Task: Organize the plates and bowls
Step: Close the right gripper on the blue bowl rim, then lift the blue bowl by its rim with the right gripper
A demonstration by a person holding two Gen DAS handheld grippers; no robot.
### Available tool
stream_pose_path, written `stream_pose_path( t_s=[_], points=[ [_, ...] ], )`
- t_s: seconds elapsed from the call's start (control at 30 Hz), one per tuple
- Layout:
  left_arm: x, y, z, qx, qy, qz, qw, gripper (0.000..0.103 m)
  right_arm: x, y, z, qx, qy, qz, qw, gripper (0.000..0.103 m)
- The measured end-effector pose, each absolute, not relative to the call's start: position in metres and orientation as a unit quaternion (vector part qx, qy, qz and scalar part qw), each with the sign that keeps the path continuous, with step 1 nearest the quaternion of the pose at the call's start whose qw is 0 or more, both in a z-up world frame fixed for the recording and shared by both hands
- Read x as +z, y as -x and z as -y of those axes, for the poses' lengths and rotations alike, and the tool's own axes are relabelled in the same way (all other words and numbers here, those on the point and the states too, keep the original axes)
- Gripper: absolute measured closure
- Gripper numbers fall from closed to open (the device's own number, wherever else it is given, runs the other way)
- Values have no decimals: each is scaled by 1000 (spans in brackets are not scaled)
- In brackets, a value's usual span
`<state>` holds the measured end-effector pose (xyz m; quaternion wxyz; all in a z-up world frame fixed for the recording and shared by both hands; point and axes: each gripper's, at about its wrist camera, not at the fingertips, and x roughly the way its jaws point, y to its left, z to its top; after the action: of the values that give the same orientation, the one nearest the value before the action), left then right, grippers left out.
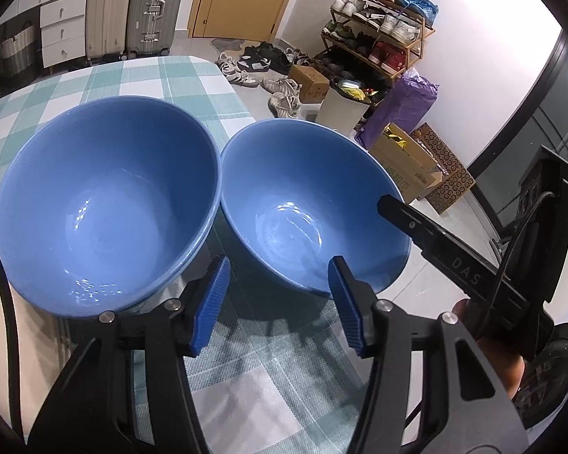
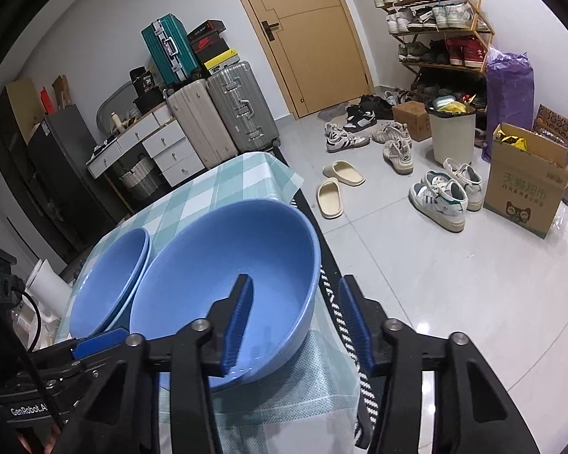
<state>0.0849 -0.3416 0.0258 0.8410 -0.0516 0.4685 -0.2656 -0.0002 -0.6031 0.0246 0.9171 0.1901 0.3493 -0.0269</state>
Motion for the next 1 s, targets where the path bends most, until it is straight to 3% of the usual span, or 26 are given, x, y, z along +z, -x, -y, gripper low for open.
stream_pose_path(
  t_s=[0.17,0.37,0.57,1.0],
  points=[
    [22,-89,343,-265,53,-471,840,57,20,-2,603,-24,-192,-348,917,66],
    [19,-91,344,-269,61,-470,838,73,18,-4,601,-25,-191,-345,918,76],
    [19,-90,345,-269,56,-467,840,74,14,-4,604,-31,-186,-345,919,84],
    [29,-82,347,-274,45,-457,845,74,15,0,606,-34,-179,-339,923,84]
  ],
)
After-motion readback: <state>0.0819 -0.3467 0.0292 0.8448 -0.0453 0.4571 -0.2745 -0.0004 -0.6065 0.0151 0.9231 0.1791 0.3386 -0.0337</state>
